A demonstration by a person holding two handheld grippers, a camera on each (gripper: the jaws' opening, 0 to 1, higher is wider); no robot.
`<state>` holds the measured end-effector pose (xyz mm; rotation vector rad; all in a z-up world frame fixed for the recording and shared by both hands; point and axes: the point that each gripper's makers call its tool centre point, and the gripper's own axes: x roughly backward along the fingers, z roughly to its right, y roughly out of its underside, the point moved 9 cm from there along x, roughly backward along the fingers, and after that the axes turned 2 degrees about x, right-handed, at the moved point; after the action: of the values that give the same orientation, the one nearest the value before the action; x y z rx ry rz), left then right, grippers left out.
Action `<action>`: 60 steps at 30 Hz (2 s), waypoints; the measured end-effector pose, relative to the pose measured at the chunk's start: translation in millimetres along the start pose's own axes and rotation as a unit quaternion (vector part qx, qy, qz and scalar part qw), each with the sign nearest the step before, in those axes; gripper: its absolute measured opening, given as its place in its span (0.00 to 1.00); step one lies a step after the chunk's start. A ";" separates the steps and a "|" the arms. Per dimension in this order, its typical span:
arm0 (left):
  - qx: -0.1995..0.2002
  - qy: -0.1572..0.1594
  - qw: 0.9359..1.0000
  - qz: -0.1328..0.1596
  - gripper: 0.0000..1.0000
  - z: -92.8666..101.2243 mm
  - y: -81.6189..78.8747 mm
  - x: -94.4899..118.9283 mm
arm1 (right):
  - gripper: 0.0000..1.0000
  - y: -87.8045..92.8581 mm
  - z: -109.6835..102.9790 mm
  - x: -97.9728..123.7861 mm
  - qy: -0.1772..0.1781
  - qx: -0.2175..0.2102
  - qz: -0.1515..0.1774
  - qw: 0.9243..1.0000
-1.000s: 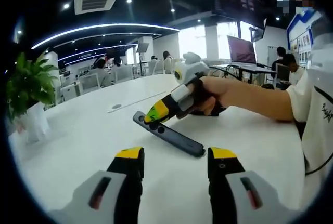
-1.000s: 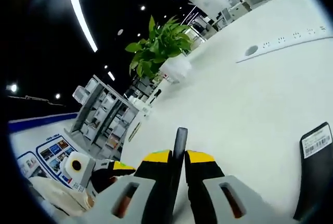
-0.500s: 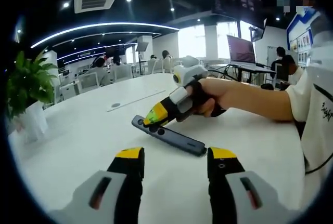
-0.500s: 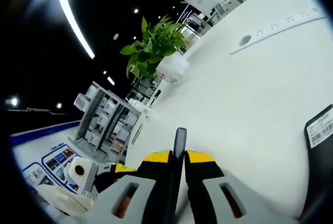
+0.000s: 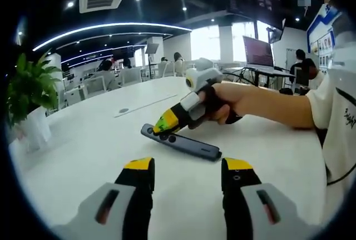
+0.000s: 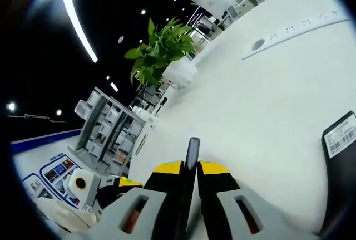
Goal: Pflip the remote and laser pointer to the front side, press the buttons, and align them neatly on the table
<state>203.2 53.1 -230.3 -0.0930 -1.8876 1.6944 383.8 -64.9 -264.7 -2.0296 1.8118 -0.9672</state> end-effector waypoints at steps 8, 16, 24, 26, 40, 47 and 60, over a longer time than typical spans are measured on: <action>0.004 0.000 1.000 -0.003 0.49 0.3 3.6 -0.2 | 0.13 4.6 3.5 -2.8 0.001 -0.008 -0.006 1.000; 0.007 -0.001 1.000 -0.004 0.49 -1.0 5.6 -0.3 | 0.13 5.6 9.0 -2.3 0.012 -0.008 -0.007 1.000; 0.009 -0.002 1.000 -0.009 0.49 -1.7 8.1 -1.4 | 0.13 4.3 8.9 -2.6 0.028 0.015 -0.008 0.999; 0.010 -0.002 1.000 -0.008 0.49 -1.4 7.8 -1.4 | 0.13 3.9 8.2 -2.3 0.038 0.032 -0.009 0.999; 0.006 -0.007 1.000 -0.007 0.48 -0.8 6.6 0.9 | 0.14 4.4 1.1 -4.4 0.083 0.136 -0.024 0.987; 0.006 -0.008 1.000 -0.006 0.48 -0.6 5.8 1.7 | 0.15 4.0 0.6 -4.4 0.090 0.154 -0.025 0.984; 0.004 -0.011 1.000 -0.008 0.48 -1.6 6.6 2.3 | 0.15 1.7 1.8 -1.7 0.106 0.177 -0.023 0.978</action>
<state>199.9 56.7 -235.6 -0.0559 -1.8913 1.6985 383.6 -64.0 -267.6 -1.8107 1.5525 -1.4513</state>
